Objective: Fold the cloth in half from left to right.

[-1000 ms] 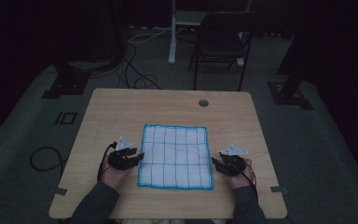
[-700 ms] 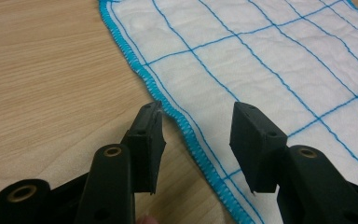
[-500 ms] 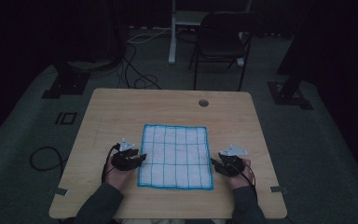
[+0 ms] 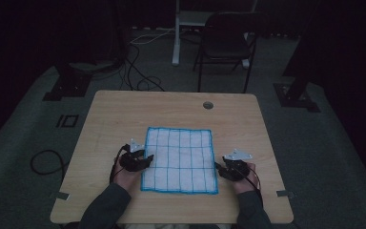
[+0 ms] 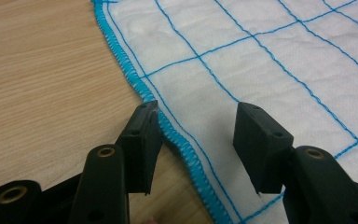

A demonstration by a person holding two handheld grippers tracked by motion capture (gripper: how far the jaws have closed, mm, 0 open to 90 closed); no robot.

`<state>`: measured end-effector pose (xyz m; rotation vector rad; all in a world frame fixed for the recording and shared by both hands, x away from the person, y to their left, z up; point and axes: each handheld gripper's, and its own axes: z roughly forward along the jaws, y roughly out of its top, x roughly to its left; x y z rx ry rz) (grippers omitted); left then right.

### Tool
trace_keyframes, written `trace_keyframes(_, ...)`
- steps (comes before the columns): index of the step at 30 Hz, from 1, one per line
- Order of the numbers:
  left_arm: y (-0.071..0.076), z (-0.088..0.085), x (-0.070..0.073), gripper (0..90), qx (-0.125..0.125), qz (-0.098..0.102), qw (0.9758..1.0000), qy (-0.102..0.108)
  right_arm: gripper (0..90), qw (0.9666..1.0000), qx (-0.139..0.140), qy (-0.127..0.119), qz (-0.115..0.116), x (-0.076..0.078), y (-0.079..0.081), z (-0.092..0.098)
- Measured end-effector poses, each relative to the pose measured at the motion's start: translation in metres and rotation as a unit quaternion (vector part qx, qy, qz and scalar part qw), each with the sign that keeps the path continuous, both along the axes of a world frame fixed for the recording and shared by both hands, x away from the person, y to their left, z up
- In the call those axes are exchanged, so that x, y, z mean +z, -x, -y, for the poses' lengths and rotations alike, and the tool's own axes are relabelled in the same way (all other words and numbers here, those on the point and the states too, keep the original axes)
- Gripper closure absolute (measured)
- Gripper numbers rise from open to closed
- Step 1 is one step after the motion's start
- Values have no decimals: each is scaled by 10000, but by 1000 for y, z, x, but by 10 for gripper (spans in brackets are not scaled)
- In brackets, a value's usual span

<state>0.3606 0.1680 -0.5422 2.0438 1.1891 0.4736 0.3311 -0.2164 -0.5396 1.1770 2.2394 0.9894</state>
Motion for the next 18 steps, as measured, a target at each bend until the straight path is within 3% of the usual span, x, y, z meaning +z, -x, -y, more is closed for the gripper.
trace_keyframes(5, 0, 5, 0, 533, -9, 58, 9999, -104, 541, 10000, 41, 23, 8, 0, 0, -3)
trace_keyframes(9, 1, 8, 0, 598, -48, 52, 9999, -88, 540, 10000, 63, 23, 3, -1, 0, -4)
trace_keyframes(15, 2, 9, 1, 778, -189, -32, 9998, 3, 539, 10000, 93, 21, 28, -1, 0, -6)
trace_keyframes(18, 1, 6, 1, 820, -252, -75, 9996, 48, 539, 10000, 89, 0, 37, -1, 0, -5)
